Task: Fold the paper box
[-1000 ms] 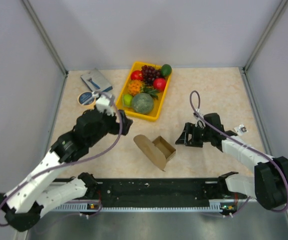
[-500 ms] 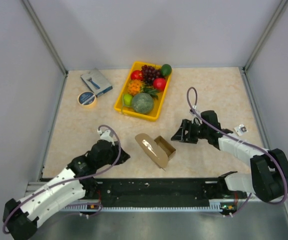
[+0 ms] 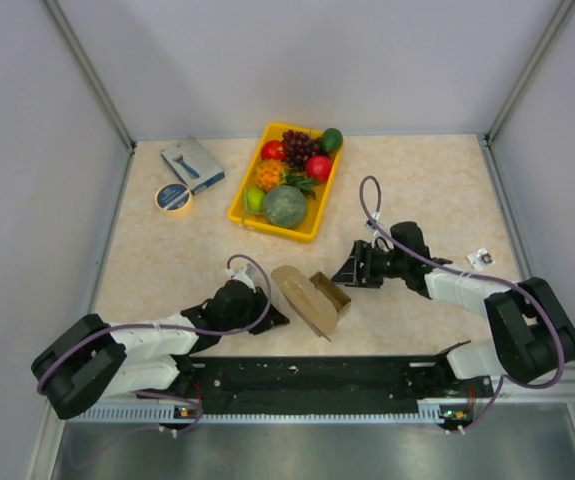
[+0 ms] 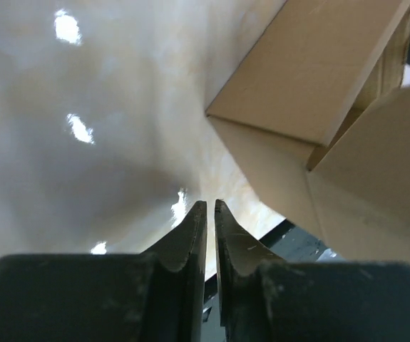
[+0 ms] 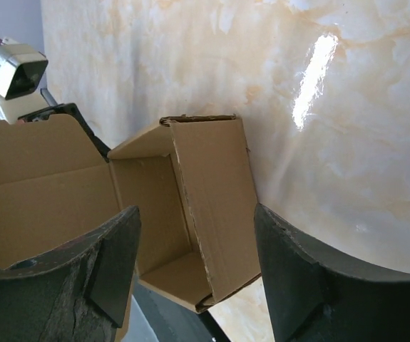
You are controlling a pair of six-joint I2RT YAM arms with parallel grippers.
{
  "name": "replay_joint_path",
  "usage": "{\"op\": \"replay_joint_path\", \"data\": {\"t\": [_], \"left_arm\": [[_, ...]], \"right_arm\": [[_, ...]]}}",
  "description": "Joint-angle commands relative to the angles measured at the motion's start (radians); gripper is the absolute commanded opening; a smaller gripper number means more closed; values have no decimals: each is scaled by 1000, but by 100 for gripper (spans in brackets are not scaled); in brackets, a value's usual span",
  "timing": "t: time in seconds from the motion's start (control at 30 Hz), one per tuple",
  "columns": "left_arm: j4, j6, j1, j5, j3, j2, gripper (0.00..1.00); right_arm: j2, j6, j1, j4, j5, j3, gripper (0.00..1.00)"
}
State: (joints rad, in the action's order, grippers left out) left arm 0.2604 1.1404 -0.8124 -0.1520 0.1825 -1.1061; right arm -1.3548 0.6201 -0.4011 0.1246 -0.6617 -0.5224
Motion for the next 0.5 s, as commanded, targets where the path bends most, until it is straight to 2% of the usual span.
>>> {"op": "replay_joint_path", "data": {"t": [0.0,0.17,0.47], "left_arm": [[168,32,-7,37,54,-66,13],[195,44,-7,46,48,-93,13],[198,21,-8,62,90,-121,11]], "right_arm": [[-17,-2,-16,67,-15,13,65],[-21,15,-19,98,-12,38,64],[2,79,-38,168,-10,88,53]]}}
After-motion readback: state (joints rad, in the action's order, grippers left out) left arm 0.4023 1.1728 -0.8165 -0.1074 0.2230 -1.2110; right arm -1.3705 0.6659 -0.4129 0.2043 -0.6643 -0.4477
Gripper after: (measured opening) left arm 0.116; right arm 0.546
